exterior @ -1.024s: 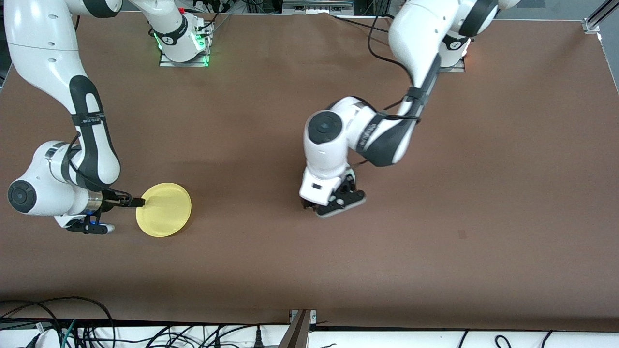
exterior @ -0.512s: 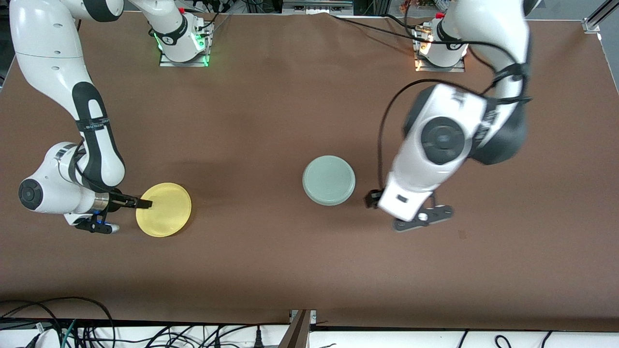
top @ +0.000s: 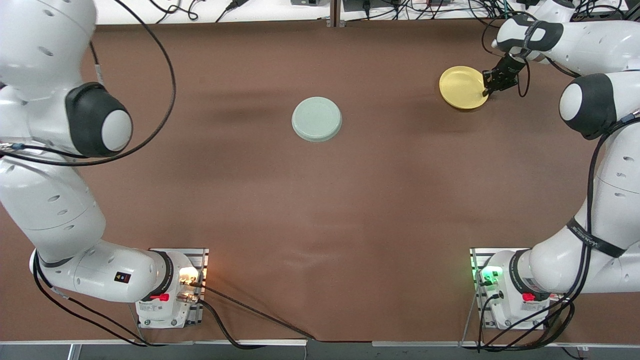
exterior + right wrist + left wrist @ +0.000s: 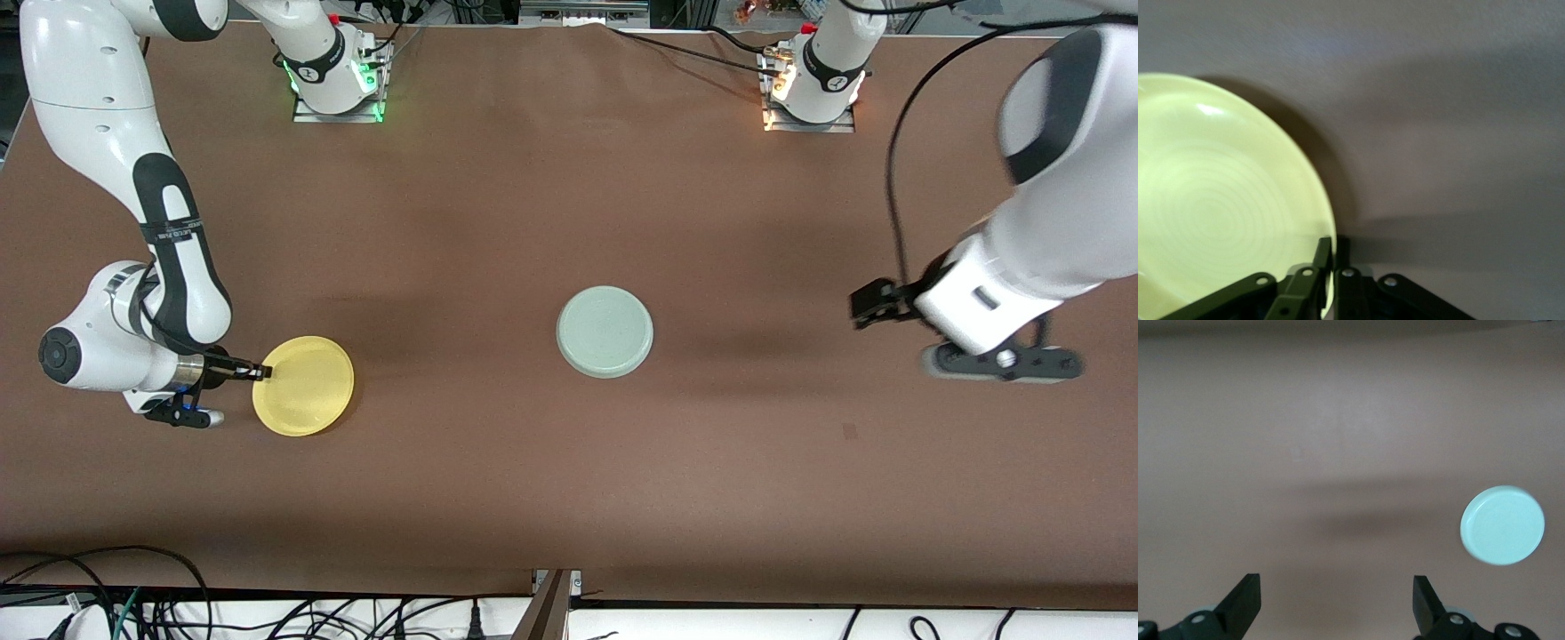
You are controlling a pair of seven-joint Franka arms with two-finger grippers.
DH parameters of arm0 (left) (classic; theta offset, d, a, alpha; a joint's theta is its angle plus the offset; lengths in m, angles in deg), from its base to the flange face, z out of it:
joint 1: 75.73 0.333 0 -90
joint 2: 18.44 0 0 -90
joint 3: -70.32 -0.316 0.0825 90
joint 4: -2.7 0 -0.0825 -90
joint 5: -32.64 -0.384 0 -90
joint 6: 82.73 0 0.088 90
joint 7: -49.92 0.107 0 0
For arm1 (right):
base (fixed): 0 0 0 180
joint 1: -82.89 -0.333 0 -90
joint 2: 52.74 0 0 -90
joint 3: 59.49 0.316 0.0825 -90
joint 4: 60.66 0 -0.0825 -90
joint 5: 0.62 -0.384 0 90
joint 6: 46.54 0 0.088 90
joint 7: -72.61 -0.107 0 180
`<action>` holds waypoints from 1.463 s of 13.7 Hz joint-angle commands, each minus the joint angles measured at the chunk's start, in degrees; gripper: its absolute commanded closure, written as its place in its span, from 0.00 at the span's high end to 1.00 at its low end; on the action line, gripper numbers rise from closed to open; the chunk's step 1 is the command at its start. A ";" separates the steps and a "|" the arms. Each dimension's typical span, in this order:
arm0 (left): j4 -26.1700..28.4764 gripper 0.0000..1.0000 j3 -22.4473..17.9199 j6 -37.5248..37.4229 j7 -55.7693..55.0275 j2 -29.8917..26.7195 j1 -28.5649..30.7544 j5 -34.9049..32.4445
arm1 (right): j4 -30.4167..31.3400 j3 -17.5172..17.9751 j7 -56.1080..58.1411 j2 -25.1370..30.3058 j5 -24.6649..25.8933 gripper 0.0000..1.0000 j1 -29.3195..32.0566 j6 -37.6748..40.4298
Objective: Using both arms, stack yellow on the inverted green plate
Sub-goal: 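Carry the yellow plate over the inverted green plate with the right gripper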
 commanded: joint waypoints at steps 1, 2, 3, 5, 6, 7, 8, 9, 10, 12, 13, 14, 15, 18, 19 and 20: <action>6.46 1.00 0.67 -1.08 6.12 -6.02 4.44 1.48 | -0.73 2.18 2.80 1.02 -2.02 0.00 -0.27 0.05; 9.09 1.00 0.58 -0.99 6.65 -8.47 5.41 1.39 | -2.13 4.20 4.04 1.46 -2.10 0.00 -0.27 0.58; 12.34 1.00 0.58 -0.73 6.75 -11.46 5.85 0.78 | -3.45 5.96 3.96 1.81 -2.02 0.00 -0.36 1.80; 20.06 1.00 0.32 1.63 7.01 -16.82 6.03 0.33 | -5.65 11.14 2.91 1.91 -2.02 0.00 -0.45 2.08; 24.80 1.00 0.41 4.17 7.45 -19.63 6.90 0.33 | -5.66 13.60 0.47 1.91 -2.19 0.00 -0.53 1.82; 30.59 1.00 0.50 7.59 7.89 -22.88 7.17 0.33 | -5.66 15.71 -4.25 1.91 -2.02 0.00 -1.32 1.38; 35.61 1.00 0.50 10.32 7.89 -25.52 7.18 0.33 | -5.66 16.95 -7.87 1.91 -1.93 0.00 -2.46 0.76; 39.32 1.00 0.50 12.87 7.89 -27.46 7.18 0.33 | -5.66 17.57 -11.73 1.91 -2.01 0.00 -4.64 -0.72; 40.05 1.00 0.41 14.20 8.06 -27.48 7.26 0.33 | -5.66 17.67 -16.56 1.91 -2.02 0.00 -7.54 -2.82; 39.01 1.00 0.32 15.00 9.03 -26.52 7.79 0.42 | -5.66 17.67 -27.45 1.38 -2.10 0.00 -14.82 -8.79; 38.74 1.00 0.23 15.01 9.03 -26.26 7.88 0.42 | -5.66 17.67 -32.81 0.86 -1.93 0.00 -18.25 -12.48; 38.04 1.00 0.23 14.92 9.03 -26.08 7.88 0.42 | -5.66 17.58 -37.13 0.24 -1.67 0.00 -21.42 -15.04; 37.34 1.00 0.15 14.92 8.95 -25.64 7.88 0.34 | -5.66 17.58 -40.57 0.15 -1.66 0.00 -23.45 -16.19; 33.65 1.00 0.14 14.92 8.95 -21.52 7.88 0.42 | -5.49 17.58 -45.86 -0.37 -1.84 0.00 -26.98 -16.29; 31.99 1.00 0.14 14.92 8.95 -20.55 7.79 0.51 | -5.49 17.58 -47.01 -0.90 -1.84 0.00 -27.77 -16.29; 31.54 1.00 0.14 14.92 8.86 -19.76 7.79 0.51 | -5.49 17.58 -48.06 -1.52 -1.84 0.00 -28.65 -16.29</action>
